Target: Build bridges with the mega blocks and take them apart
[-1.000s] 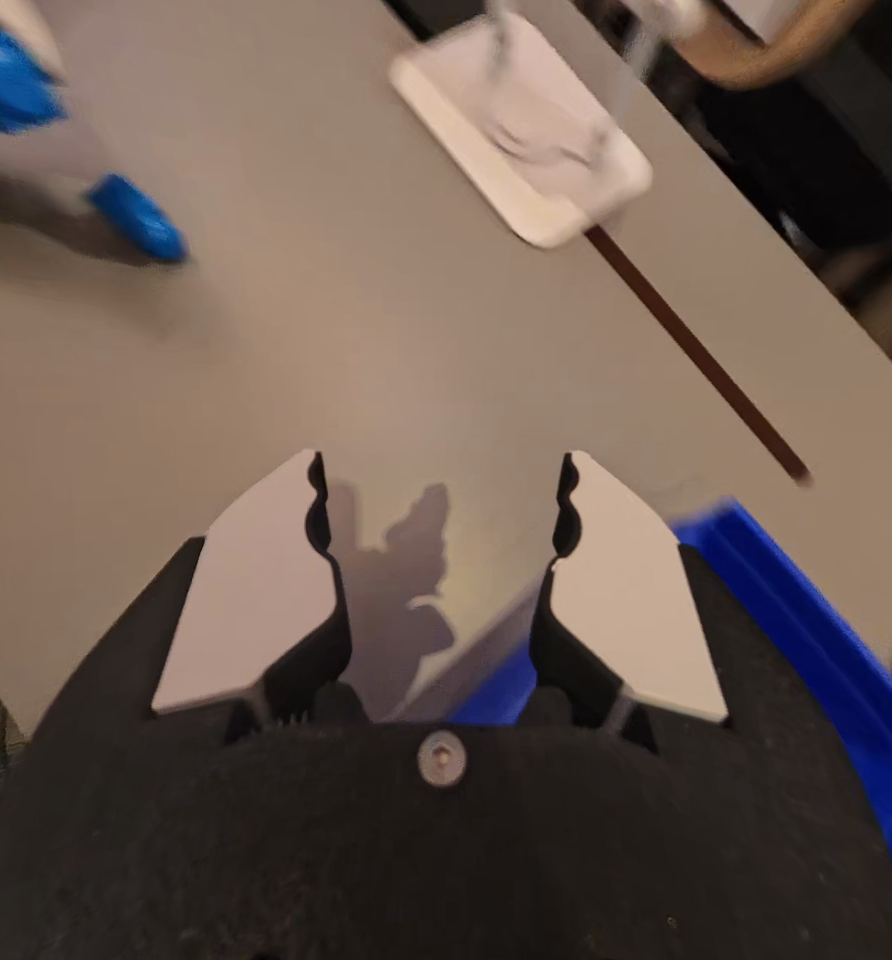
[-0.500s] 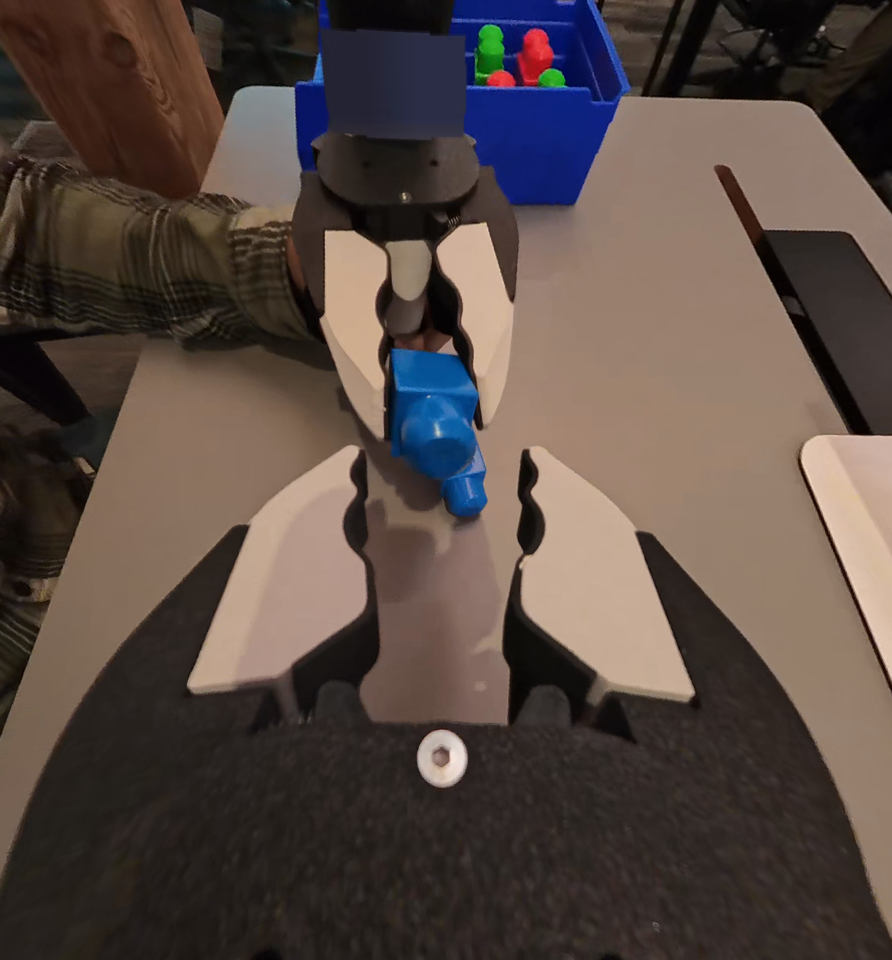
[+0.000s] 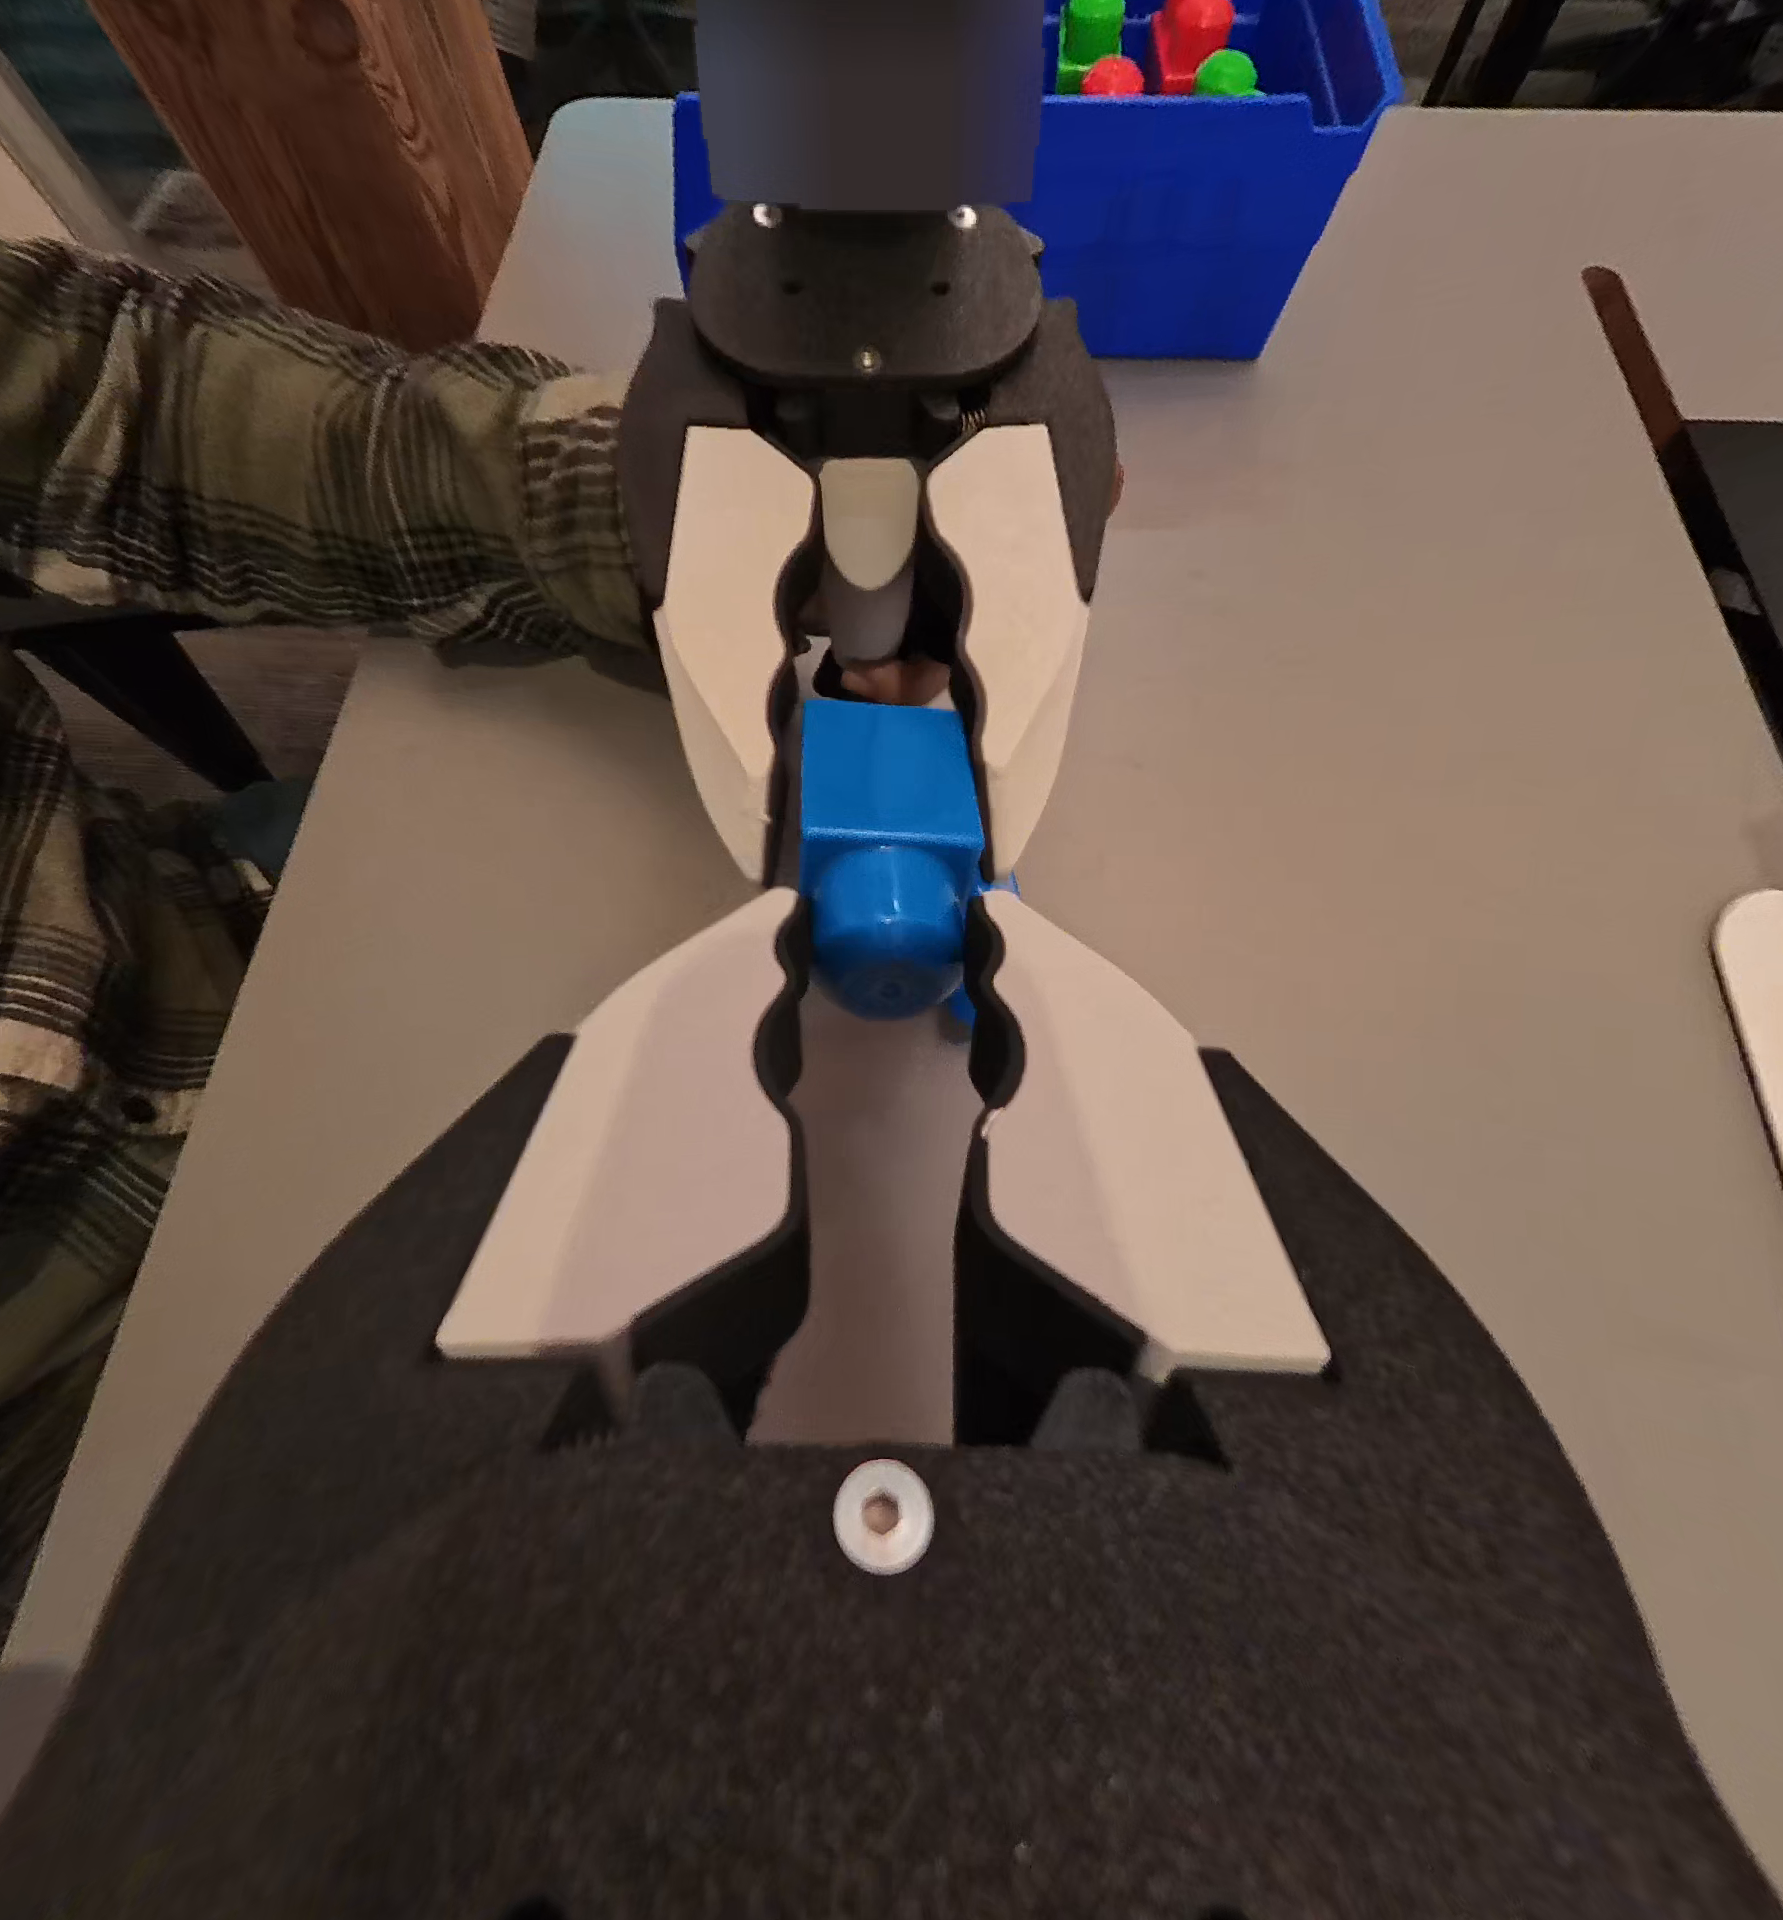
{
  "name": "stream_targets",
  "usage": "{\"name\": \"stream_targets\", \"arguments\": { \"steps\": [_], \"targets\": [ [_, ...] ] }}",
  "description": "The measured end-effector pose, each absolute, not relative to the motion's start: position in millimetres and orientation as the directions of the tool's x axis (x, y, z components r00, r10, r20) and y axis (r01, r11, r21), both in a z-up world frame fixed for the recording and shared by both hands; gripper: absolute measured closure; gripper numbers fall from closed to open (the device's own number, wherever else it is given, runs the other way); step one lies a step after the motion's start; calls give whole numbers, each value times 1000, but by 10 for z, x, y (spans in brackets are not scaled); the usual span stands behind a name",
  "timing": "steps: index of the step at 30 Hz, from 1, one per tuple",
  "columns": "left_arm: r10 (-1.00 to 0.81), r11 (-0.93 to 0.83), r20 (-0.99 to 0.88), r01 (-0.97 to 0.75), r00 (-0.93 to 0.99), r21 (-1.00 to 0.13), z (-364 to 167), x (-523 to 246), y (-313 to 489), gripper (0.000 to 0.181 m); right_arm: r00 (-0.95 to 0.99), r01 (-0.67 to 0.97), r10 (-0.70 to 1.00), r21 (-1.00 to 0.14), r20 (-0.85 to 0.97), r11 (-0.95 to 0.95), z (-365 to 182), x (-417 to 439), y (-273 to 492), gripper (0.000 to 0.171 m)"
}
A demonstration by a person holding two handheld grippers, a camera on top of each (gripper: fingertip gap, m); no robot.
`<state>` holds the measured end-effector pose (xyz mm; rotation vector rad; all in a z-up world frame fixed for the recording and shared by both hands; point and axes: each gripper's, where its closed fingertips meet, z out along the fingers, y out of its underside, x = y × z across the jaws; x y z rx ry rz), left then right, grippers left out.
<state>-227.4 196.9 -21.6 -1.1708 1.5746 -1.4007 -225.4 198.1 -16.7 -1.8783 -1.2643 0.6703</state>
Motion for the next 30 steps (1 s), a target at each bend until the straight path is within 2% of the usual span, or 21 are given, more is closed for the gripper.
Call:
{"name": "stream_targets", "arguments": {
  "steps": [3, 7, 11, 15, 18, 22, 27, 30],
  "targets": [
    [-952, -7, 60, -173, -300, -985, -223, -2266, 2019, 119, 419, 537, 908, -809, 10, -239, -77, -2059, 1966, 143],
    [-958, 0, 55, -192, -282, -981, -251, -2314, 2079, 119, 561, 573, 825, -752, 70, -326, 104, -1333, 1872, 143],
    [-962, -2, 48, -171, -267, -985, -168, -2379, 2140, 121, 772, 539, 621, -657, 135, -528, 280, -39, 1602, 143],
    [-965, -9, 48, -152, -257, -988, -102, -2420, 2175, 121, 927, 368, 337, -589, 167, -720, 305, 1260, 1126, 143],
    [-966, -12, 50, -150, -253, -989, -96, -2417, 2179, 120, 979, 201, 145, -559, 144, -805, 113, 1936, 784, 143],
    [-965, -14, 58, -169, -257, -985, -146, -2385, 2163, 119, 994, 34, -26, -524, 107, -851, -266, 2424, 529, 142],
    [-964, -4, 56, -198, -259, -980, -214, -2363, 2153, 117, 991, -64, -113, -465, 78, -883, -777, 2621, 410, 142],
    [-965, -6, 59, -202, -255, -979, -230, -2368, 2170, 115, 991, -84, -122, -477, 48, -875, -908, 2613, 410, 138]
  ]
}}
